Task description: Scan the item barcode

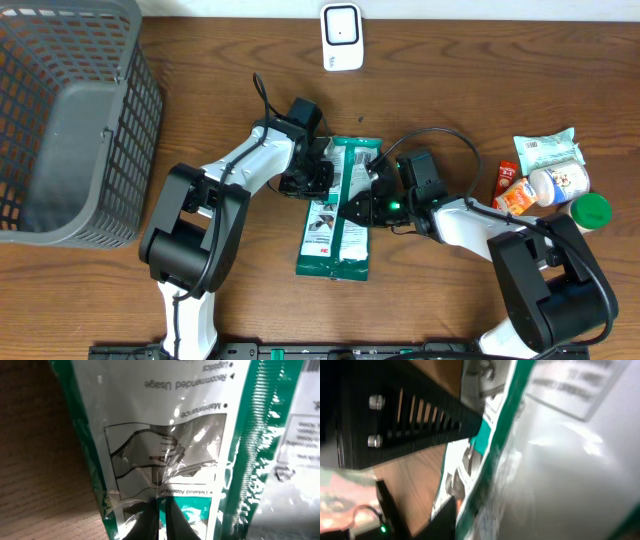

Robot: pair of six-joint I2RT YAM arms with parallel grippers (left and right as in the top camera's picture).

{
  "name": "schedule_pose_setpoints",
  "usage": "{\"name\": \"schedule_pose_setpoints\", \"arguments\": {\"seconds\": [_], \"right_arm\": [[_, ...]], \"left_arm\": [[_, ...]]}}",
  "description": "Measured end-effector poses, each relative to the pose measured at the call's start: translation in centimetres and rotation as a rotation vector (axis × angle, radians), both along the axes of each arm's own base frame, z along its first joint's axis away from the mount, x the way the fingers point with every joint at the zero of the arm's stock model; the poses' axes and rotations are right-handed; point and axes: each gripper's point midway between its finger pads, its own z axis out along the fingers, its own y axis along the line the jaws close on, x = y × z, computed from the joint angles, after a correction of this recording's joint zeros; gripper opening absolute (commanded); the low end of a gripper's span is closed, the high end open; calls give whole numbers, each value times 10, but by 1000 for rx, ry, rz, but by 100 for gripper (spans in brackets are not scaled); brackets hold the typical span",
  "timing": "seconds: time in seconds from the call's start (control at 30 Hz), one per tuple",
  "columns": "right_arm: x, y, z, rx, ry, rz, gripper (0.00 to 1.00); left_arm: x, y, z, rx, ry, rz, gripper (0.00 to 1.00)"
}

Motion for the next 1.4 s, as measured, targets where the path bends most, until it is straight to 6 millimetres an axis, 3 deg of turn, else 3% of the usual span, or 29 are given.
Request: {"name": "schedule_pose_setpoints", "arguments": {"seconds": [0.07,0.2,0.3,0.4,0.5,0.63,0.73,0.83,1.07,1.4], "right_arm": [[0,-2,0,4,10,-8,2],[5,-8,1,12,15,-27,1],[10,-14,3,25,18,-45,1],[13,-19,5,41,13,-52,1],[16,-18,11,75,-20,-28,1],[19,-4,37,202,-141,69,1],[18,8,67,337,-253,172,1],[17,13,85,406,-308,214,1],[27,17,121,508,-397,228,1],[21,13,128,554,-302,235,1]], "left_arm": [[1,0,0,-2,-3,1,14],[5,0,4,-19,-12,9,17],[12,6,15,-51,-25,39,30],[25,14,44,-131,-63,85,45],[35,22,82,-239,-107,124,50],[33,28,121,-398,-110,122,58],[26,31,134,-499,-75,106,61],[17,33,147,-596,-43,87,63],[0,31,160,-694,-31,14,66],[6,33,157,-684,-137,-70,70]]}}
